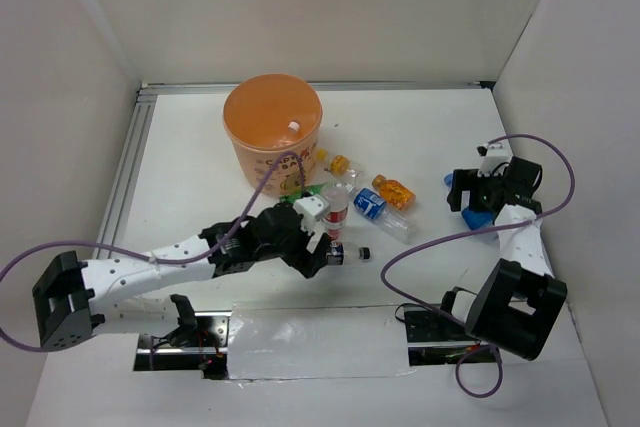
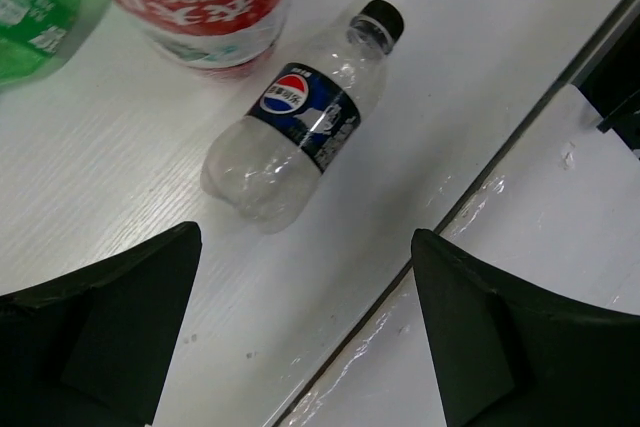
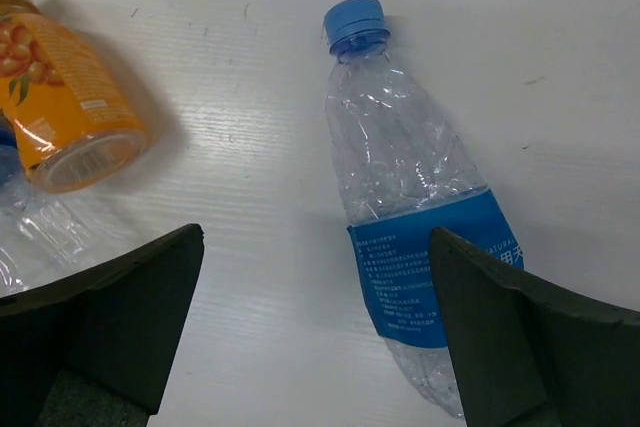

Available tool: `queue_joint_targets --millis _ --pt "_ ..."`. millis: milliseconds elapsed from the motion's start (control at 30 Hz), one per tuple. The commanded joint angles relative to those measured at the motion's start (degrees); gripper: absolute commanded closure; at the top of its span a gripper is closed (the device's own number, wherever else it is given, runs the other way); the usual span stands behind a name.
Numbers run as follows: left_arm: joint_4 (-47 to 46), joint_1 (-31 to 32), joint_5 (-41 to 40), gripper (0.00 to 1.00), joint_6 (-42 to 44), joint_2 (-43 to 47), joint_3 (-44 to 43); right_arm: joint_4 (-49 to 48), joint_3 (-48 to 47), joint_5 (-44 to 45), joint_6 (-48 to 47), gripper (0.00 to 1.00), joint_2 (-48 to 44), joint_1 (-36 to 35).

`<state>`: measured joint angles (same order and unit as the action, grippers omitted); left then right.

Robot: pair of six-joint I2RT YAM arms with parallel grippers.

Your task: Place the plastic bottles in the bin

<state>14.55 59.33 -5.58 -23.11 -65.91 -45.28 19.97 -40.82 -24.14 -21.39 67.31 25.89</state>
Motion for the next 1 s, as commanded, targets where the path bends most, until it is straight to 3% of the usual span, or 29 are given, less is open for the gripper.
queue_joint_targets --millis 0,33,100,200,233,267,300,333,367,567,800,967 --pt "-2.3 3.3 -4.2 0.01 2.7 -3.1 -4.0 2.1 -0.7 -4.9 -4.8 0.0 -2.5 0.7" --pt "-2.3 3.3 -4.2 0.03 2.7 -3.8 -4.0 2.8 -0.7 -6.3 -6.0 0.0 -3.1 1.4" --pt "-2.9 5.0 -4.7 0.07 3.3 -5.5 -4.6 3.4 -0.1 -8.5 -8.8 0.31 -3.1 1.4" --pt "-4.2 5.7 -5.2 0.13 3.9 -7.5 -4.6 4.5 -0.1 -9.3 -8.8 0.67 -3.1 1.4" --pt "-4.2 6.4 -5.2 0.15 4.4 -8.2 -5.2 4.5 -0.1 -10.0 -9.5 0.63 -3.1 1.4" --pt "-4.2 6.4 -5.2 0.21 4.4 -8.9 -6.0 5.1 -0.6 -10.0 -9.5 0.53 -3.1 1.4" --pt "-4.2 6.4 -5.2 0.24 4.9 -9.6 -6.0 5.1 -0.6 -10.5 -9.5 0.38 -3.1 1.4" --pt "-4.2 7.0 -5.2 0.25 4.9 -11.1 -6.5 5.1 -0.6 -10.5 -9.5 0.09 -3.1 1.4" --pt "-4.7 7.0 -4.4 0.25 5.6 -11.8 -6.5 5.1 -0.6 -10.5 -9.5 0.01 -3.1 1.4" --pt "-6.7 8.1 -7.2 0.03 6.7 -17.6 -7.1 5.6 -0.6 -11.6 -10.5 0.0 -1.4 1.4" --pt "-8.7 8.1 -18.6 0.01 8.7 -25.6 -8.7 6.1 -0.6 -12.2 -11.0 0.0 -0.9 1.4" --pt "-9.2 8.1 -22.7 0.05 9.3 -29.7 -7.5 5.6 -0.6 -12.2 -11.6 0.0 -0.9 1.4"
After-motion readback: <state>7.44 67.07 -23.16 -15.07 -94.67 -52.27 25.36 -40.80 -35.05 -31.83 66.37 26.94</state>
